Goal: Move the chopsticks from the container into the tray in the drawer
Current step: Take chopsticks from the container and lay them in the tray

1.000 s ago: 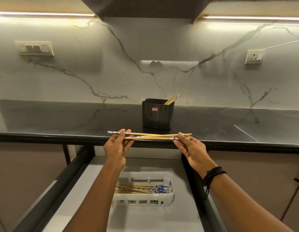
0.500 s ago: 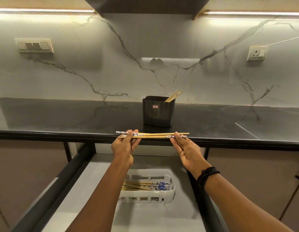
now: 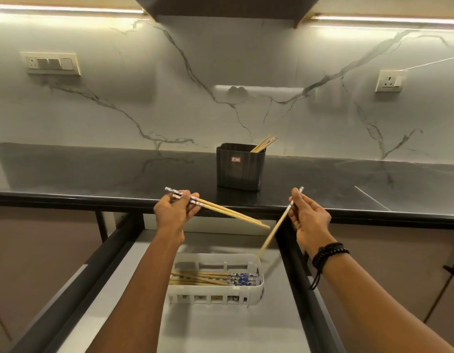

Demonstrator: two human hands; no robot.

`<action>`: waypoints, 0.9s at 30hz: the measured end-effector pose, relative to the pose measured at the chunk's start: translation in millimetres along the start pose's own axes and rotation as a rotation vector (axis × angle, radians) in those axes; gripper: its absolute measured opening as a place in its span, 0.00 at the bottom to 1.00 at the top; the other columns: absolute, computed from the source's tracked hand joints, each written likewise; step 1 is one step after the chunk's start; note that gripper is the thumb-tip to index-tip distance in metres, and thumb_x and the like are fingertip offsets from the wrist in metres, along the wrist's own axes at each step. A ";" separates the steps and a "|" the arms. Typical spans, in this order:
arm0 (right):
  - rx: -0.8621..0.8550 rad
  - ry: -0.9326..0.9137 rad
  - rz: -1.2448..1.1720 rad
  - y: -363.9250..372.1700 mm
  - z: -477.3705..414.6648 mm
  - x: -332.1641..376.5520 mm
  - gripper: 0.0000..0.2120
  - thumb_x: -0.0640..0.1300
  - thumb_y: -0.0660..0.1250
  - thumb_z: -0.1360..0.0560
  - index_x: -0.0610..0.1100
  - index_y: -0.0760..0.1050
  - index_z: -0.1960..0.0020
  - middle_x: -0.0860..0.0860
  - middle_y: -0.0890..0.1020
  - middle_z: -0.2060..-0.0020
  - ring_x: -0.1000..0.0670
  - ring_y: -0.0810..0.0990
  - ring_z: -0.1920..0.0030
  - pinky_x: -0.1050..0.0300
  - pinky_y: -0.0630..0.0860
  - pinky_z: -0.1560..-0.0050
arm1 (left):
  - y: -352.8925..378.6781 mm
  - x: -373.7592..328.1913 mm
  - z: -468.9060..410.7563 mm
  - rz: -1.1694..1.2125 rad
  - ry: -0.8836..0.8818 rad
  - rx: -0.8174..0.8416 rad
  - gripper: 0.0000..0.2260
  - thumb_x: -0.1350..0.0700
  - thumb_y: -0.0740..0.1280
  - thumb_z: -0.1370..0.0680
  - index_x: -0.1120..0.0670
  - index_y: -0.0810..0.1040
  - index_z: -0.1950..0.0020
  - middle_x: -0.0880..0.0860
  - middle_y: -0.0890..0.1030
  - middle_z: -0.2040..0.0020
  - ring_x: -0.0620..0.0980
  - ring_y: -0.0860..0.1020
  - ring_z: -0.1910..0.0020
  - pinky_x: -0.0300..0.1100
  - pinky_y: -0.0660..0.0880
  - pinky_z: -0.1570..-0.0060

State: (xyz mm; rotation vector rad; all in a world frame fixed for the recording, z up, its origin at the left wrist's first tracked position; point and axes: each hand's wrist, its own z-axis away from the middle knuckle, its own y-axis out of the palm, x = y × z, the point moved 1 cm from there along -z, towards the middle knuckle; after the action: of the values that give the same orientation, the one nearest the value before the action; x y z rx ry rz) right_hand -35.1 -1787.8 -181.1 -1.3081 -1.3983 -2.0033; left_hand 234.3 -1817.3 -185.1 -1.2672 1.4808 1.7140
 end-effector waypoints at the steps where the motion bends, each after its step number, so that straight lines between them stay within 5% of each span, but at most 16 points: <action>1: 0.021 -0.029 0.091 0.8 -1.2 0.3 0.12 0.44 0.74 0.29 0.40 0.81 0.48 0.48 0.82 0.59 0.54 0.80 0.61 0.59 0.80 0.55 | 1.6 -0.2 1.5 -0.061 -0.001 0.056 0.06 0.61 0.65 0.22 0.59 0.75 0.45 0.59 0.84 0.51 0.51 0.84 0.53 0.44 0.82 0.56; 10: 0.470 -0.294 0.609 28.1 26.1 -17.5 0.10 0.43 0.75 0.30 0.41 0.81 0.51 0.45 0.86 0.59 0.51 0.85 0.60 0.59 0.82 0.56 | 30.1 15.4 28.4 -0.361 -0.121 0.551 0.10 0.59 0.67 0.22 0.61 0.76 0.43 0.60 0.85 0.52 0.54 0.84 0.52 0.50 0.81 0.49; 16: 0.567 -0.390 0.688 30.4 30.2 -31.6 0.08 0.43 0.74 0.28 0.42 0.83 0.51 0.46 0.87 0.59 0.48 0.86 0.57 0.55 0.83 0.51 | 33.9 23.9 30.9 -0.485 -0.114 0.648 0.12 0.59 0.69 0.24 0.61 0.78 0.42 0.60 0.84 0.51 0.57 0.83 0.51 0.55 0.80 0.47; 22: 0.531 -0.339 0.662 33.8 31.9 -31.1 0.06 0.44 0.73 0.27 0.43 0.84 0.52 0.49 0.87 0.59 0.55 0.85 0.58 0.66 0.77 0.59 | 35.2 24.7 33.9 -0.500 -0.100 0.665 0.10 0.60 0.69 0.24 0.61 0.79 0.44 0.61 0.84 0.52 0.58 0.84 0.52 0.54 0.80 0.49; 27: 0.519 -0.242 0.663 38.0 35.3 -36.9 0.06 0.46 0.72 0.26 0.44 0.84 0.54 0.48 0.86 0.60 0.54 0.84 0.59 0.66 0.77 0.61 | 36.9 26.0 35.6 -0.497 -0.084 0.640 0.10 0.61 0.68 0.24 0.60 0.79 0.43 0.61 0.84 0.52 0.58 0.84 0.54 0.53 0.81 0.49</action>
State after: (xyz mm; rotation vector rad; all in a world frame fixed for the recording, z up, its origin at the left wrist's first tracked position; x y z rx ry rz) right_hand 27.7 -1781.0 -189.1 -1.5214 -1.2353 -1.0010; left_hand 181.2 -1797.2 -193.6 -1.0672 1.3559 0.8614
